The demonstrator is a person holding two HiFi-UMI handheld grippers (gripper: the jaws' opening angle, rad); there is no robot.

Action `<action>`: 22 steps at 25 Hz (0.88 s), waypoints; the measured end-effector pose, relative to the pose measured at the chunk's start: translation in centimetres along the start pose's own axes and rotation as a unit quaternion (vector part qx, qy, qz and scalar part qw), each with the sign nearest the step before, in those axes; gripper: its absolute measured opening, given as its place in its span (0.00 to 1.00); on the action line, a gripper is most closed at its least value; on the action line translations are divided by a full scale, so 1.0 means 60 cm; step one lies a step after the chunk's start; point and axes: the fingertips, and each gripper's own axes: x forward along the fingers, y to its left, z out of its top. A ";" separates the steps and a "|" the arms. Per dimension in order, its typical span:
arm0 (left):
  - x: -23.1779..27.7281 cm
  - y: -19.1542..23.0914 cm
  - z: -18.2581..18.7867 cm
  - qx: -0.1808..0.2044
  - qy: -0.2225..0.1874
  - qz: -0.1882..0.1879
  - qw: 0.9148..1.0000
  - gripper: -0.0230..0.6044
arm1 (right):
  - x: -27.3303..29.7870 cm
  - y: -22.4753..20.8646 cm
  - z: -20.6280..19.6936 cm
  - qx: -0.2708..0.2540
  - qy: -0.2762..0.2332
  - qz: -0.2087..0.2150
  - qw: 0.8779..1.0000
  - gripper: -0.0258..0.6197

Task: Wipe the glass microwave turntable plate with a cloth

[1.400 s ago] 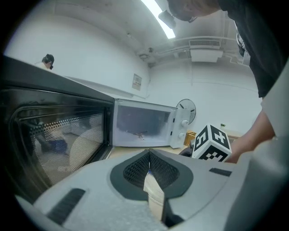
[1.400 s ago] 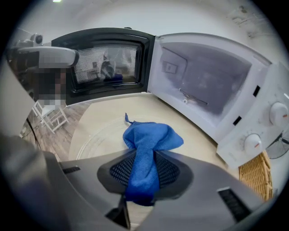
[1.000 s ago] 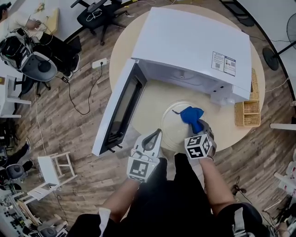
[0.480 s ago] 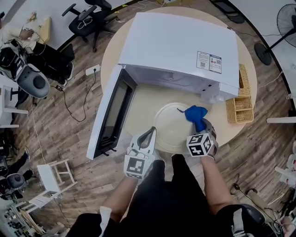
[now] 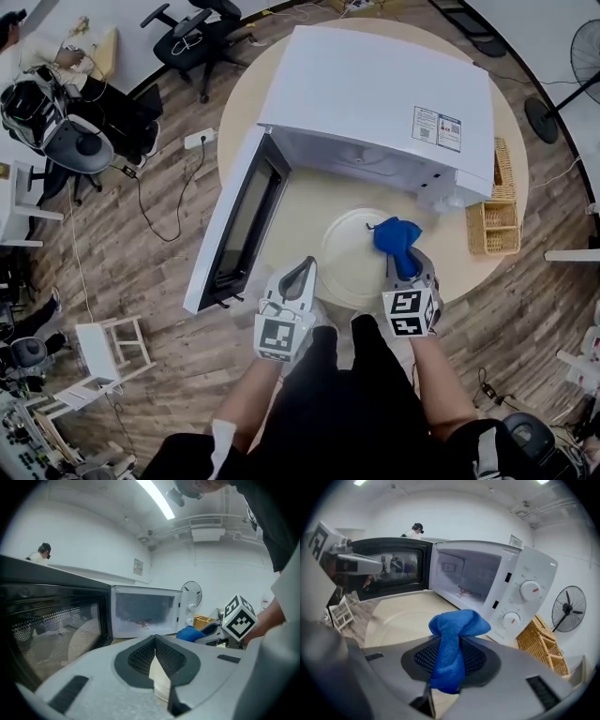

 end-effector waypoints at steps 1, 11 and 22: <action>-0.004 0.000 -0.005 -0.002 0.001 0.004 1.000 0.05 | -0.005 0.008 0.008 0.005 -0.005 0.010 1.000 0.19; -0.047 0.009 -0.051 -0.021 0.020 0.029 0.999 0.05 | -0.024 0.138 0.051 0.014 -0.030 0.113 0.993 0.19; -0.063 0.013 -0.069 -0.035 0.026 0.032 0.999 0.05 | 0.001 0.259 0.010 -0.044 0.006 0.181 0.983 0.19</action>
